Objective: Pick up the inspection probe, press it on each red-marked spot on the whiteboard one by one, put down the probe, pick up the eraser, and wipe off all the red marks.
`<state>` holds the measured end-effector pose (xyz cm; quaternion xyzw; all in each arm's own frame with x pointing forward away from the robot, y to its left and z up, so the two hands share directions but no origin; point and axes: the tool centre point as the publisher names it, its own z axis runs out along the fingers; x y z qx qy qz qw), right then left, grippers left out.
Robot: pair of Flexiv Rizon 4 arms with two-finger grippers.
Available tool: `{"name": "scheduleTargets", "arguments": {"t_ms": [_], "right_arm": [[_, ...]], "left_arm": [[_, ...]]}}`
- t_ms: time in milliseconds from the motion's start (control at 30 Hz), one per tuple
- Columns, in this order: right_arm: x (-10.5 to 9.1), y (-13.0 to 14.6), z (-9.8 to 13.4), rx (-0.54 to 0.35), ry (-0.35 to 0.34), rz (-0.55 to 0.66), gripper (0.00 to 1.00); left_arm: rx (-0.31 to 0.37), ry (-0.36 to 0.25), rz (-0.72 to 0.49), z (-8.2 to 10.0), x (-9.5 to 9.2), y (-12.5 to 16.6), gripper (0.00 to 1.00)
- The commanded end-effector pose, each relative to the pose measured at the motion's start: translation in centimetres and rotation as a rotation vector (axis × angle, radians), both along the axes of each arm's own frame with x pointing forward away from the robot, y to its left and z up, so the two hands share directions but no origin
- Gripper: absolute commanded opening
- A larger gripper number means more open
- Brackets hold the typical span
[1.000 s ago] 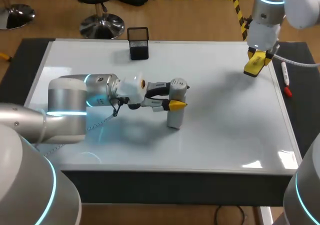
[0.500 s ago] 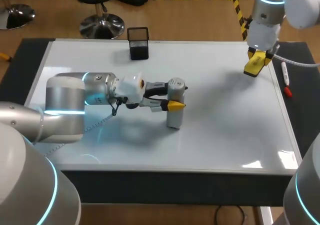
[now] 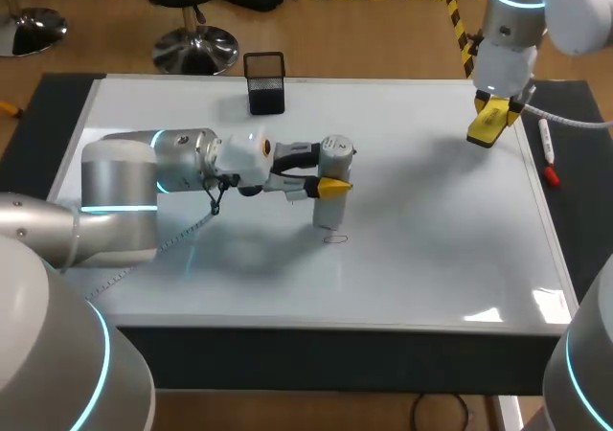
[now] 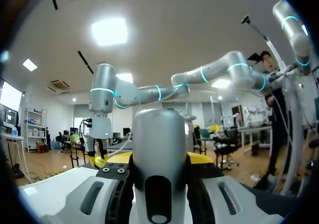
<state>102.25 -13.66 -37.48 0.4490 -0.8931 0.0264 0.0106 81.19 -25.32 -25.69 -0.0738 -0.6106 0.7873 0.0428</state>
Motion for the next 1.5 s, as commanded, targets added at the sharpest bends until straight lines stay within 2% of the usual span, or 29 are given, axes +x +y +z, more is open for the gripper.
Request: {"name": "scheduleTargets", "arguments": {"t_ms": [33,267,600,667,900,967,1233,1500], "right_arm": [[0.0,0.0,0.1,-0.004,0.000,0.002,0.00],[0.0,0.0,0.1,-0.004,0.000,0.002,0.00],[0.0,0.0,0.1,-0.004,0.000,0.002,0.00],[0.0,0.0,0.1,-0.004,0.000,0.002,0.00],[0.0,0.0,0.1,-0.004,0.000,0.002,0.00],[0.0,0.0,0.1,-0.004,0.000,0.002,0.00],[0.0,0.0,0.1,-0.004,0.000,0.002,0.00],[0.0,0.0,0.1,-0.004,0.000,0.002,0.00]], "left_arm": [[0.005,-0.006,0.019,1.3,0.4,1.2,0.00],[0.010,-0.031,0.106,2.7,3.3,5.0,0.00],[0.015,-0.076,0.261,5.0,8.7,12.8,0.00],[0.041,-0.097,0.284,5.4,9.6,14.2,0.00],[0.064,-0.132,0.360,6.4,12.4,19.3,0.00],[0.052,-0.129,0.397,6.4,13.3,21.1,0.00],[0.045,-0.132,0.505,6.3,15.0,26.0,0.00],[0.023,-0.131,0.545,6.3,15.0,28.4,0.00]]}}
